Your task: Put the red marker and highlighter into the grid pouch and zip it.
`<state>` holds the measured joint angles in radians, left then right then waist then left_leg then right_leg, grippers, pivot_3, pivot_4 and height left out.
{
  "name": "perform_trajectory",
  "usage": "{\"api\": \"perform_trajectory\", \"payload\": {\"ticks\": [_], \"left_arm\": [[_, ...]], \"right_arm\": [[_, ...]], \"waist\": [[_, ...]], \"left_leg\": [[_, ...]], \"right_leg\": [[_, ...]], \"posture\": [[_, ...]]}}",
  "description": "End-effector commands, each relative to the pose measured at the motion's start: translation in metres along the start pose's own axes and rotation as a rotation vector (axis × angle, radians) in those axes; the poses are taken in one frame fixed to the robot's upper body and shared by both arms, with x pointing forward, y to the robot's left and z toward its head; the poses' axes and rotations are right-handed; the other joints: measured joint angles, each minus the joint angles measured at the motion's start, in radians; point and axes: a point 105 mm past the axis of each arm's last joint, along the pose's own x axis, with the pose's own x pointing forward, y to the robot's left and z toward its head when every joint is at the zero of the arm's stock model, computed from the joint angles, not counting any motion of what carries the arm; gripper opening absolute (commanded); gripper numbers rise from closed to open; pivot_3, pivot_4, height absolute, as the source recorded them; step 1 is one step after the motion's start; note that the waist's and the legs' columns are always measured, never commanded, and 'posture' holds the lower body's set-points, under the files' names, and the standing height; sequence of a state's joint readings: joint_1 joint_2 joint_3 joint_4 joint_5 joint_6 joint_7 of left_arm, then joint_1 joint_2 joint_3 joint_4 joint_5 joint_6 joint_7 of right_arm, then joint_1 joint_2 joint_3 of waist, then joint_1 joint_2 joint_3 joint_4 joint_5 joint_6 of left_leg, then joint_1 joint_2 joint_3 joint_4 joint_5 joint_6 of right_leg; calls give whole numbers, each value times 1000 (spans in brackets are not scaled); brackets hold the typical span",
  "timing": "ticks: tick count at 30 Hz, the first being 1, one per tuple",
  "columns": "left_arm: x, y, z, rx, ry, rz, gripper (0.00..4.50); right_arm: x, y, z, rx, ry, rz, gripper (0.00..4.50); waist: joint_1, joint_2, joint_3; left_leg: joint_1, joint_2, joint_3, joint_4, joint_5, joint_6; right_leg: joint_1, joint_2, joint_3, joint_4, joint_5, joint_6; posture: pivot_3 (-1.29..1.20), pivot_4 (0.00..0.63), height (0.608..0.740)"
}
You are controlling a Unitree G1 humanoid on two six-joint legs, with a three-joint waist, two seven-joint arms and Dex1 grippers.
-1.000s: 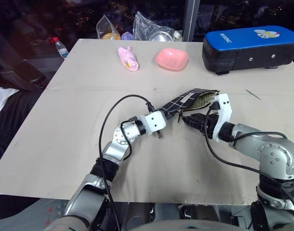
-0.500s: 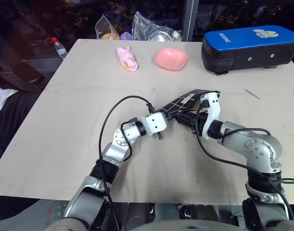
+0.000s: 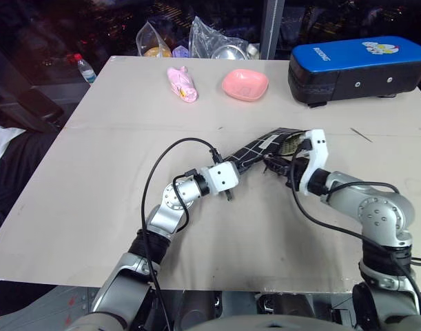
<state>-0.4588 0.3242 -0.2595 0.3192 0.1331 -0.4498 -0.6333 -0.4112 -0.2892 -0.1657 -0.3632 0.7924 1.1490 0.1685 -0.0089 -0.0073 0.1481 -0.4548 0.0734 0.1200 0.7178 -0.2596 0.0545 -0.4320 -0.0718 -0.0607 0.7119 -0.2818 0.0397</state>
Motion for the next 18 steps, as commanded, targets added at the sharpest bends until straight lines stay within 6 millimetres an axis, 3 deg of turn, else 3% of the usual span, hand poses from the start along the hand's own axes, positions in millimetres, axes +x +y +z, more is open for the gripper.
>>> {"api": "perform_trajectory", "payload": {"ticks": [1,9,13,17,18], "left_arm": [[-4,6,3,23,-12,27,0],[-8,8,-2,25,1,39,0],[-10,9,-4,29,10,45,0],[-13,12,-6,34,21,56,0],[-15,11,-7,27,25,48,0]], "right_arm": [[-17,-32,23,-13,-106,-144,107],[-58,-119,53,8,-262,-594,107],[-56,-122,50,12,-253,-603,107],[-46,-98,37,-41,-156,-422,107],[-46,-93,34,-78,-136,-386,504]], "waist": [[0,0,0],[0,0,0],[-3,0,0],[-1,0,0],[-1,0,0]], "left_leg": [[0,0,0,0,0,0],[0,0,1,0,0,0],[0,0,1,-1,0,-1],[0,0,2,-1,0,-1],[0,0,1,-2,0,-1]], "right_leg": [[0,0,0,0,0,0],[0,0,0,0,0,0],[-1,0,1,0,0,0],[-1,0,1,0,0,0],[-1,0,1,0,0,0]], "posture": [[0,150,688],[0,150,688],[0,150,688],[0,150,688],[0,150,688]]}}
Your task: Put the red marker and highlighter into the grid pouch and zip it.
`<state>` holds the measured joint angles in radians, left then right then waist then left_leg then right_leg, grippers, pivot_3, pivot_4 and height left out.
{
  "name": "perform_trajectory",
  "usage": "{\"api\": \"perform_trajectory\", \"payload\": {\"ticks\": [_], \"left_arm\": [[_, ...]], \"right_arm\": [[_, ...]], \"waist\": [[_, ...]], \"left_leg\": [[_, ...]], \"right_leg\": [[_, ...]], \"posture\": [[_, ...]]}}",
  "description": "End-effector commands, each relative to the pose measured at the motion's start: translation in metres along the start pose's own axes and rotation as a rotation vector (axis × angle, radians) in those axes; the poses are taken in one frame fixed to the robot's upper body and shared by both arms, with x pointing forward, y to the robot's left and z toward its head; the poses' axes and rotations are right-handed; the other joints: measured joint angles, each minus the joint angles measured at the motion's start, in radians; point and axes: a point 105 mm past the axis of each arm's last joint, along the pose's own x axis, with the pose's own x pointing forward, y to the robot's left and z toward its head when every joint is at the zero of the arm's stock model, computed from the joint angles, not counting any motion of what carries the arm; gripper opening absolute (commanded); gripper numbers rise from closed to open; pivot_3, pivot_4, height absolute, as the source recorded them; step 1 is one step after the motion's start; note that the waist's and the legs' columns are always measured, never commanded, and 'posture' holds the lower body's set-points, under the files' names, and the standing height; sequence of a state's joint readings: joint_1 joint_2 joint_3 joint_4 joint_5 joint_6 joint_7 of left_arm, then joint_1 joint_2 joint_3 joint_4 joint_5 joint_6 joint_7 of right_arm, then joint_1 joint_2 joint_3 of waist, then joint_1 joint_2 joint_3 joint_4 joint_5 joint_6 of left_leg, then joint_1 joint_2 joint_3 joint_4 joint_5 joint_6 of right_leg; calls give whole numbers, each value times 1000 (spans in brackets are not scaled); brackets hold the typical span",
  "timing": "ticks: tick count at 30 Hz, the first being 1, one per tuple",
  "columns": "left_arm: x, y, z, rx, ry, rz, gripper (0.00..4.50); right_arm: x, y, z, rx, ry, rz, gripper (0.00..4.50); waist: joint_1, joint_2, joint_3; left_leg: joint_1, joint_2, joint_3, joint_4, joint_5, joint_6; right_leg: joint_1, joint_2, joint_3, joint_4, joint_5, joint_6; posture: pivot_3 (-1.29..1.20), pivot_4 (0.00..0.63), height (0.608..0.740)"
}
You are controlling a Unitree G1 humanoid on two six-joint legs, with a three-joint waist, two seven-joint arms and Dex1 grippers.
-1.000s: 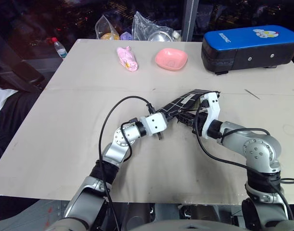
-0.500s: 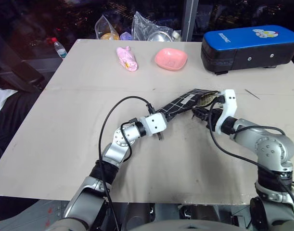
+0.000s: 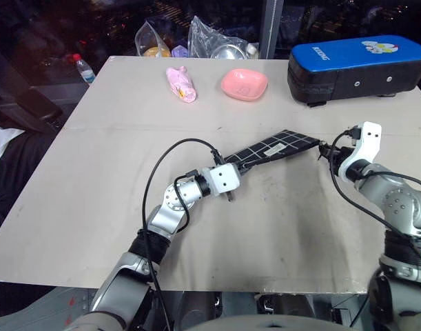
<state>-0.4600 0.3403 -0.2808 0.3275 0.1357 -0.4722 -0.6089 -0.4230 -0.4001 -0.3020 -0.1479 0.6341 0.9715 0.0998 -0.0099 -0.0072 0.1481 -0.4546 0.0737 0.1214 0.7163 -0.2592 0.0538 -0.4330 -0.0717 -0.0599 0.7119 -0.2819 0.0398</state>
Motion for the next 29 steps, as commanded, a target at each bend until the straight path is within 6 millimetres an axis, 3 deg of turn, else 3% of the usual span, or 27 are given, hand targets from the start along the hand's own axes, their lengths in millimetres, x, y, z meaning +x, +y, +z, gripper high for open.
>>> {"api": "perform_trajectory", "payload": {"ticks": [1,3,4,5,6,8,9,11,14,18,22,29], "left_arm": [[-18,14,-9,3,35,51,0],[-30,20,-13,-1,62,63,0],[-34,23,-14,9,69,72,316],[-37,24,-15,11,76,76,633],[-45,25,-16,10,84,71,986],[-67,28,-18,-4,114,100,1780],[-75,28,-19,-20,127,109,2426],[-87,21,-19,-87,146,95,3272],[-101,11,-17,-193,169,74,4472],[-127,-8,-11,-413,220,85,4472],[-136,-18,-4,-565,251,151,4472],[-139,-29,2,-599,276,168,4472]], "right_arm": [[-16,3,9,-144,-25,76,694],[-26,6,-2,-276,9,162,1396],[-29,5,-5,-305,18,182,1478],[-31,3,-6,-333,21,189,1860],[-35,-4,-8,-384,9,188,2468],[-45,-24,-12,-501,-41,214,3212],[-50,-29,-15,-545,-42,236,3872],[-56,-35,-19,-586,-48,282,4500],[-61,-44,-27,-629,-41,329,4500],[-68,-56,-41,-678,-21,413,4500],[-78,-56,-49,-570,-57,557,4500],[-82,-58,-55,-567,-12,639,4500]], "waist": [[0,0,0],[0,0,0],[0,0,0],[-1,0,0],[-2,0,0],[-2,0,0],[-2,0,0],[-2,0,0],[-2,0,0],[-2,0,0],[3,0,1],[3,0,1]], "left_leg": [[0,0,0,0,0,0],[0,0,0,0,0,0],[0,0,0,0,0,0],[0,0,1,0,0,0],[1,0,0,0,-1,1],[1,0,0,0,-1,1],[1,0,1,-1,0,0],[1,0,1,-1,0,0],[2,1,2,-1,0,0],[4,1,2,-1,0,0],[4,1,2,-1,0,0],[6,1,1,0,-1,2]], "right_leg": [[0,0,0,0,0,0],[0,-1,0,0,0,0],[0,0,0,0,0,0],[0,-1,1,0,0,0],[0,0,0,0,0,0],[0,0,1,-1,0,0],[0,0,1,-2,0,1],[0,0,1,-1,0,1],[1,0,2,-1,0,1],[2,-1,3,-1,0,0],[2,-1,2,-1,-1,0],[4,-1,3,-1,-1,0]], "posture": [[0,150,688],[0,150,688],[0,150,688],[0,150,688],[0,150,688],[0,150,688],[0,150,688],[0,150,688],[0,150,688],[0,150,688],[0,150,688],[0,150,688]]}}
